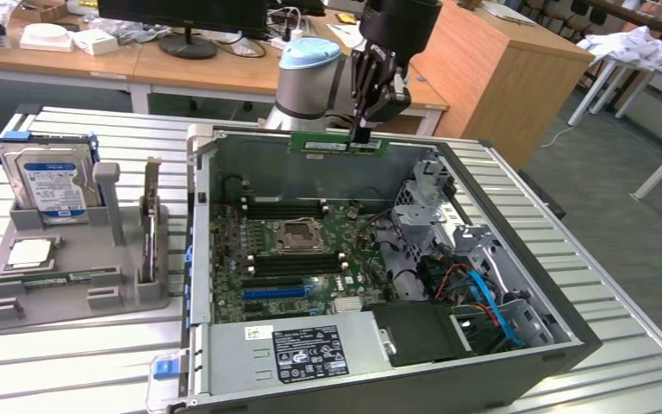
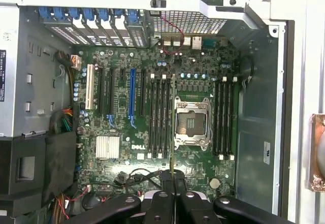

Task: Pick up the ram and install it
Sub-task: 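Insert the ram into the slot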

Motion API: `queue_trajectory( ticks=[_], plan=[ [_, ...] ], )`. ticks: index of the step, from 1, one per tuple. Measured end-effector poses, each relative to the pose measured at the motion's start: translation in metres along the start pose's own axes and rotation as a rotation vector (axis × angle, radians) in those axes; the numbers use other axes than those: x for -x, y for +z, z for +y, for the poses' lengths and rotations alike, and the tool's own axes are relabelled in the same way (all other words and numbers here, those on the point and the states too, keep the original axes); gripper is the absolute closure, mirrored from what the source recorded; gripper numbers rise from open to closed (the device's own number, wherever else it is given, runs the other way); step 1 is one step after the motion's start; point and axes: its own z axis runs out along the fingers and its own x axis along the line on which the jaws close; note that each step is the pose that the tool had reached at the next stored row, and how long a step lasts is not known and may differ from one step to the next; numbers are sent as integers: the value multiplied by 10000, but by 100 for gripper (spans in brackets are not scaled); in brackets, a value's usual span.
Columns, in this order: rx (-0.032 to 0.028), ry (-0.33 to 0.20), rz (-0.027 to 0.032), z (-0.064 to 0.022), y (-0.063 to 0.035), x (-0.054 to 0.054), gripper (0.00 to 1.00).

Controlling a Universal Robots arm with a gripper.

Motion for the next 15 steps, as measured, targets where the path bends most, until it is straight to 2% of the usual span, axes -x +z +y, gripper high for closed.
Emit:
queue_trajectory(
  ticks=[2,4,7,15],
  plan=[
    [1,0,0,1,0,0,88],
    [-34,0,0,47,4,0,88],
    [-40,2,6,106,13,-2,88],
    [-27,2,14,103,154,-3,88]
  ],
)
